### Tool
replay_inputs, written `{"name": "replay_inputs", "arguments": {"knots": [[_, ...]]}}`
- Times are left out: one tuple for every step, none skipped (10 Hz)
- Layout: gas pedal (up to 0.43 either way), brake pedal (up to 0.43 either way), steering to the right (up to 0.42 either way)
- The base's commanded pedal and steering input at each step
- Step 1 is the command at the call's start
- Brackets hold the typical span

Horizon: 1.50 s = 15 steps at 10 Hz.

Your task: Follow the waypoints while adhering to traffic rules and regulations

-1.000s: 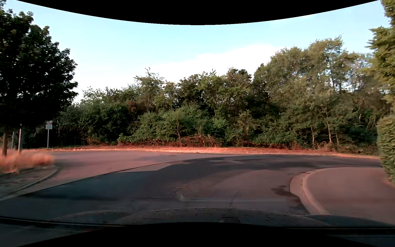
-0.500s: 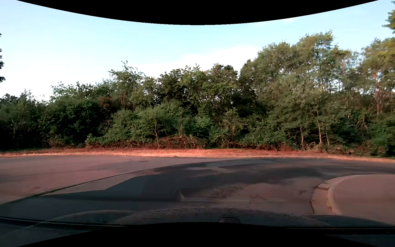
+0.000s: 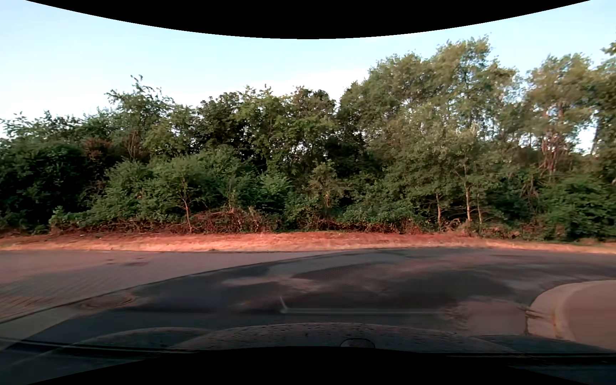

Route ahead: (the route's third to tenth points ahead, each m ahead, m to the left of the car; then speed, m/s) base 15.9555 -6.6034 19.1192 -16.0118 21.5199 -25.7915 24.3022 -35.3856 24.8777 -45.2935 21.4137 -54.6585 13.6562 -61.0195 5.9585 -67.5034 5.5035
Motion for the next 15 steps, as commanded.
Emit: {"name": "replay_inputs", "arguments": {"knots": [[0.000, 0.000, 0.238], [0.000, 0.000, 0.250], [0.000, 0.000, 0.259], [0.000, 0.000, 0.267], [0.000, 0.000, 0.274], [0.000, 0.000, 0.282], [0.000, 0.000, 0.286], [0.000, 0.000, 0.291], [0.000, 0.000, 0.297], [0.000, 0.000, 0.309], [0.000, 0.000, 0.322], [0.000, 0.000, 0.332], [0.000, 0.000, 0.341], [0.008, 0.000, 0.348], [0.020, 0.000, 0.354]]}}
